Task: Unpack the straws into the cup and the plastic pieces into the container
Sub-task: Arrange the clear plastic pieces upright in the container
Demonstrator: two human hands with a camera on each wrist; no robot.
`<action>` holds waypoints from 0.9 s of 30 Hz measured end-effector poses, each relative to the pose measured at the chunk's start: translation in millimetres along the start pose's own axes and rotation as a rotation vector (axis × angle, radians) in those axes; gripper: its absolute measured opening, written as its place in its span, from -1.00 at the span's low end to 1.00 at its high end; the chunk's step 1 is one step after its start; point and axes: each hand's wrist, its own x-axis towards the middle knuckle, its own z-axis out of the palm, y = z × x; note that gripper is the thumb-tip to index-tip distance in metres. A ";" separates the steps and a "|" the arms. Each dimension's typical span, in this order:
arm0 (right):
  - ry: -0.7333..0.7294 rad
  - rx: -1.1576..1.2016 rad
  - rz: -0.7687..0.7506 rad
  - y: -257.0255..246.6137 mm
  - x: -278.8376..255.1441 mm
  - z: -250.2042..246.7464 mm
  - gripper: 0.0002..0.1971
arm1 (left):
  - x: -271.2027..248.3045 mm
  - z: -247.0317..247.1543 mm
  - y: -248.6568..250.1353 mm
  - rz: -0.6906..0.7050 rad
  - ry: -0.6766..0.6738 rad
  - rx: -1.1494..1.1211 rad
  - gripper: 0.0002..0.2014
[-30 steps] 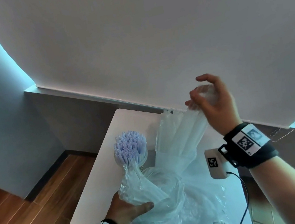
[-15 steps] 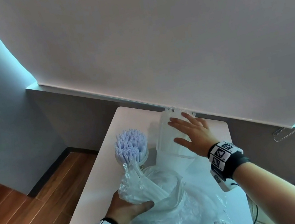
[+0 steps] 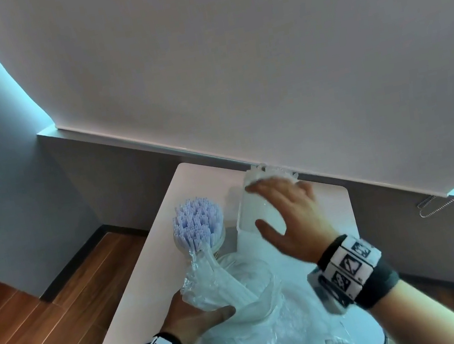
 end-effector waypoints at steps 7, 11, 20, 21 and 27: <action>-0.564 0.351 0.133 -50.2 -38.9 46.2 0.02 | 0.4 0.9 0.7 0.134 -0.036 -0.008 -0.31; -0.539 0.518 0.225 -44.6 -37.4 68.5 0.07 | 0.1 1.4 -3.1 0.123 -0.035 0.014 -0.35; -0.317 0.608 0.233 -42.2 -41.4 85.7 -0.41 | -0.7 3.3 -0.3 0.142 -0.006 0.086 -0.52; -0.302 0.614 0.246 -42.0 -42.6 87.2 -0.45 | -0.9 3.2 0.2 0.151 -0.017 0.100 -0.53; -0.265 0.651 0.349 -44.9 -47.1 89.8 -0.57 | 0.7 0.2 -1.5 0.162 -0.024 0.089 -0.45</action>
